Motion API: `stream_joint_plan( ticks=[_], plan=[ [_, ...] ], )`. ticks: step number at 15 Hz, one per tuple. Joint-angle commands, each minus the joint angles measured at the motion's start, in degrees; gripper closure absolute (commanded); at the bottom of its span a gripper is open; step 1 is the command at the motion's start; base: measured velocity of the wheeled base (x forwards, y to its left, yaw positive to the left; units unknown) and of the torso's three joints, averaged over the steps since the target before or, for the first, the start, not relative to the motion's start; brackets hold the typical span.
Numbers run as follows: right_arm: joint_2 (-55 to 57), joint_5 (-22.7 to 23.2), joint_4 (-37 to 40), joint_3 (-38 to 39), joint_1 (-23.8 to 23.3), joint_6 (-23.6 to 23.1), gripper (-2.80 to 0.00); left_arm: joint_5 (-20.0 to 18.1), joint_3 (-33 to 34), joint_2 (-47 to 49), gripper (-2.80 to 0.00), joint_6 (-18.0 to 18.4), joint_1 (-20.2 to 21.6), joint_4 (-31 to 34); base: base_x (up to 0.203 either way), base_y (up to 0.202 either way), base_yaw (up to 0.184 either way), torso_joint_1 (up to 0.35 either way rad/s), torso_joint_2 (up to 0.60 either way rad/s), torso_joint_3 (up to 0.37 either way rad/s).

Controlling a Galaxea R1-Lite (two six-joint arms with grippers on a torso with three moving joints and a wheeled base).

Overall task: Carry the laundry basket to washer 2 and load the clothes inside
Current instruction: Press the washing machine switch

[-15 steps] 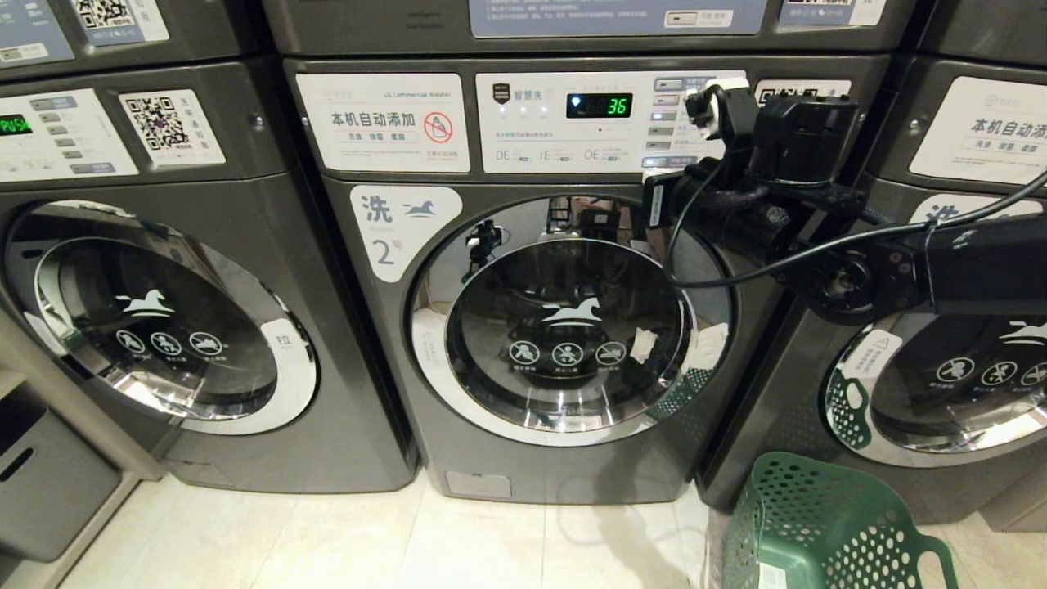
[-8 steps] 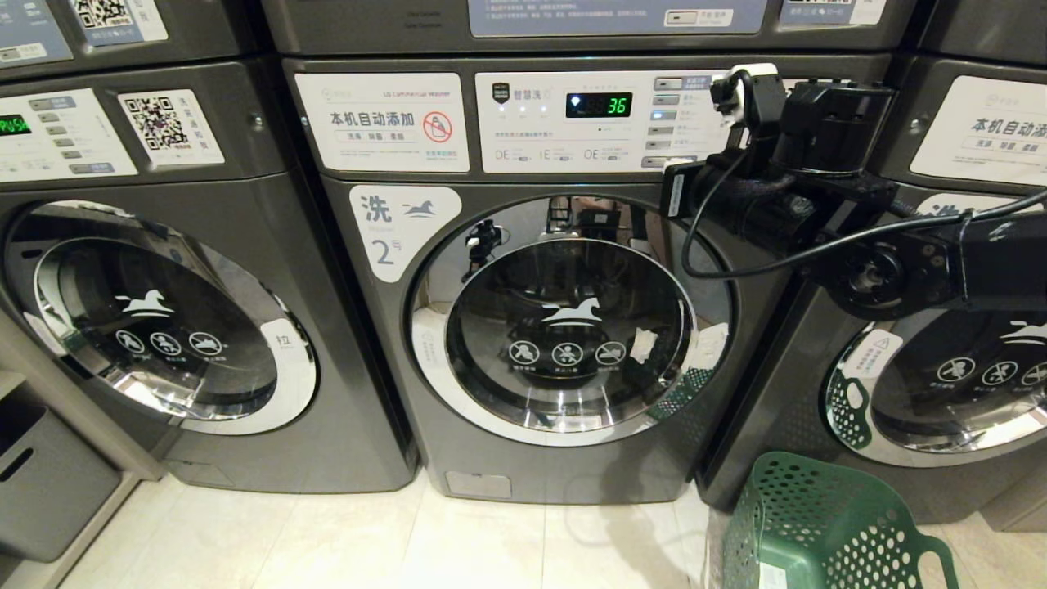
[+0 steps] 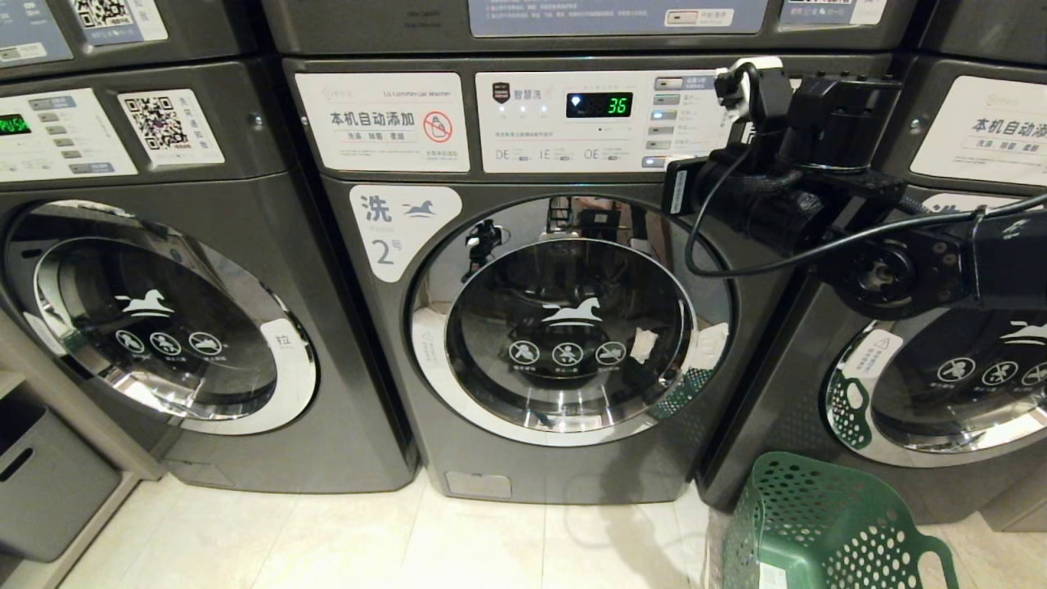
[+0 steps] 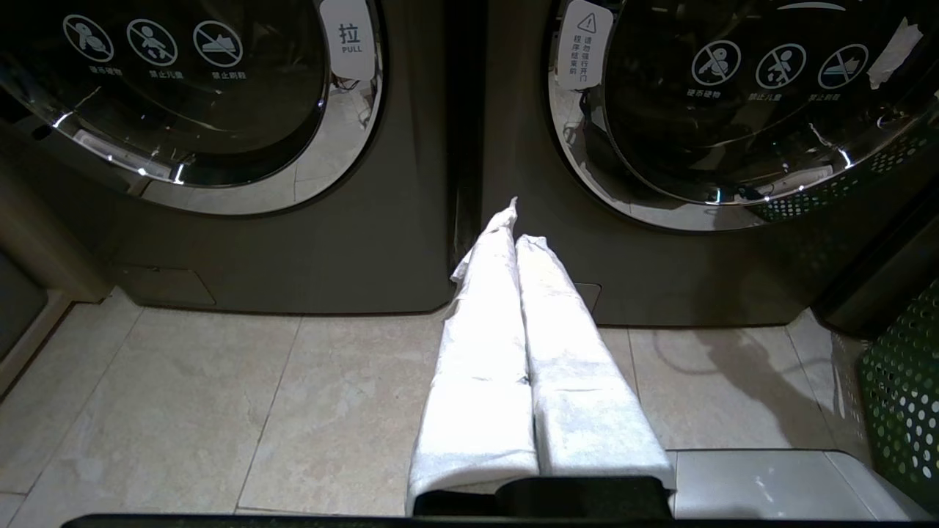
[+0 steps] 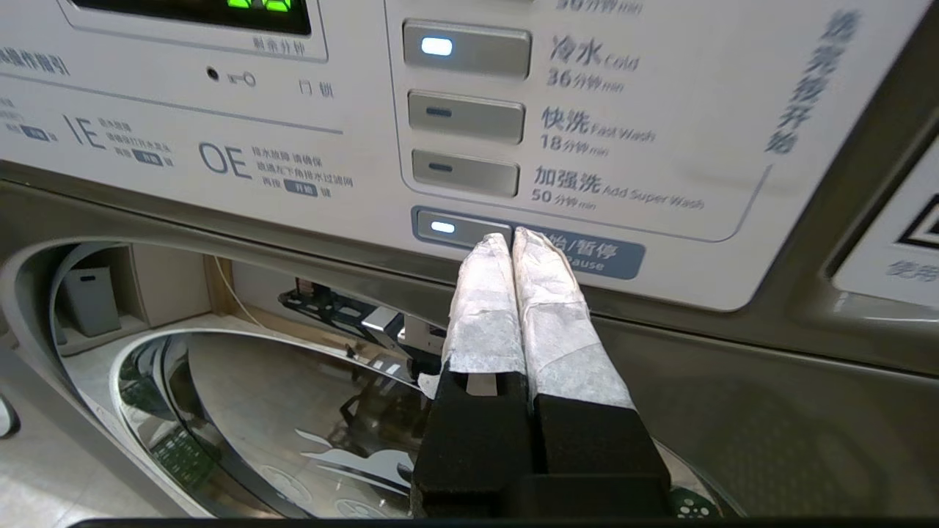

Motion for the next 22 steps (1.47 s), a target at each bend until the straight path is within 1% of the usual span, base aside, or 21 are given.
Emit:
stream_joint_plan(
  ticks=[1, 4, 7, 14, 18, 22],
  plan=[
    [1.1, 0.0, -0.3, -0.5, 0.2, -0.1, 0.00, 0.0, 0.1, -0.1, 0.00, 0.0, 0.0, 0.0, 0.000, 0.000, 0.000, 0.000, 0.00, 0.000],
    [1.7, -0.2, -0.3, -1.3, 0.6, -0.2, 0.00, 0.0, 0.1, -0.1, 0.00, 0.0, 0.0, 0.0, 0.000, 0.000, 0.000, 0.000, 0.00, 0.000],
    [3.0, -1.2, 0.0, -4.8, 0.6, -0.1, 0.00, 0.0, 0.1, -0.1, 0.00, 0.0, 0.0, 0.0, 0.000, 0.000, 0.000, 0.000, 0.00, 0.000],
    [4.5, -1.6, -0.2, -4.3, 0.6, -0.4, 0.00, 0.0, 0.1, -0.1, 0.00, 0.0, 0.0, 0.0, 0.000, 0.000, 0.000, 0.000, 0.00, 0.000],
    [6.3, -1.8, 0.2, -7.3, 0.6, -0.6, 0.00, 0.0, 0.1, -0.1, 0.00, 0.0, 0.0, 0.0, 0.000, 0.000, 0.000, 0.000, 0.00, 0.000],
    [5.9, -2.8, -0.2, -6.9, 0.6, 0.0, 0.00, 0.0, 0.1, -0.1, 0.00, 0.0, 0.0, 0.0, 0.000, 0.000, 0.000, 0.000, 0.00, 0.000]
  ],
)
